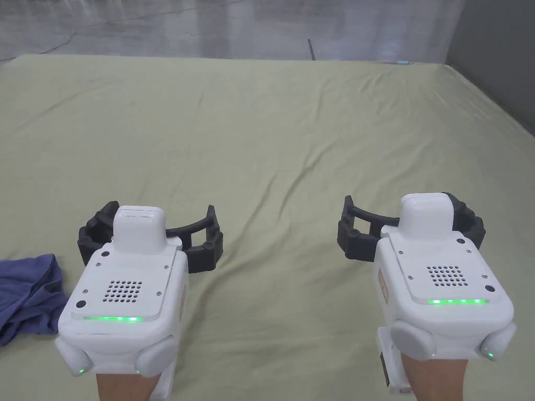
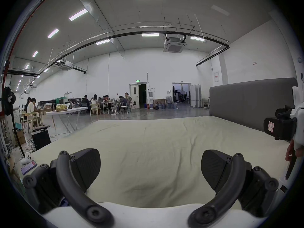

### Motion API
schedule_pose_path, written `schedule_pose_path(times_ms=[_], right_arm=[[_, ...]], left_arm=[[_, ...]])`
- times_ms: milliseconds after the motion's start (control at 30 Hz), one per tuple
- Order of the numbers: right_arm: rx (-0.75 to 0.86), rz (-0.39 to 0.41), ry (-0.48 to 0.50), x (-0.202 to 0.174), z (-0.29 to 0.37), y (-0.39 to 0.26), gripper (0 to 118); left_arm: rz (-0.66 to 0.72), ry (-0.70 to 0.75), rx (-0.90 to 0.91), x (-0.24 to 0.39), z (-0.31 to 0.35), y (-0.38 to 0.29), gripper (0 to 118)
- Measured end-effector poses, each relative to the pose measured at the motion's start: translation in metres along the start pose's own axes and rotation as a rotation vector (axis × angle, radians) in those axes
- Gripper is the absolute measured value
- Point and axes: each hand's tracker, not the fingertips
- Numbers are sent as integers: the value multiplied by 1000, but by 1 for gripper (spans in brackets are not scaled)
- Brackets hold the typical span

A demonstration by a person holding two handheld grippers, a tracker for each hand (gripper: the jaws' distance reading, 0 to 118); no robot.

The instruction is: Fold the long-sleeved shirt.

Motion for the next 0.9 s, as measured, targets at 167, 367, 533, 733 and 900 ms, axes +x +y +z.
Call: schedule_pose_path(times_ms=[167, 367, 533, 733, 900], right_arm=[[1, 3, 5, -1, 0, 0, 118], [0, 7, 9, -2, 0, -1, 118], [4, 9, 14, -1, 0, 0, 118], [12, 10, 8, 0, 1, 1, 118], [13, 11, 3, -1, 1, 1, 118]], left_arm=[[0, 3, 3, 0, 1, 0, 118], [-8, -2, 6, 2, 2, 1, 118], [0, -7, 6, 3, 3, 1, 118], [6, -9, 6, 3, 3, 1, 118], [3, -12, 10, 3, 5, 2, 118]])
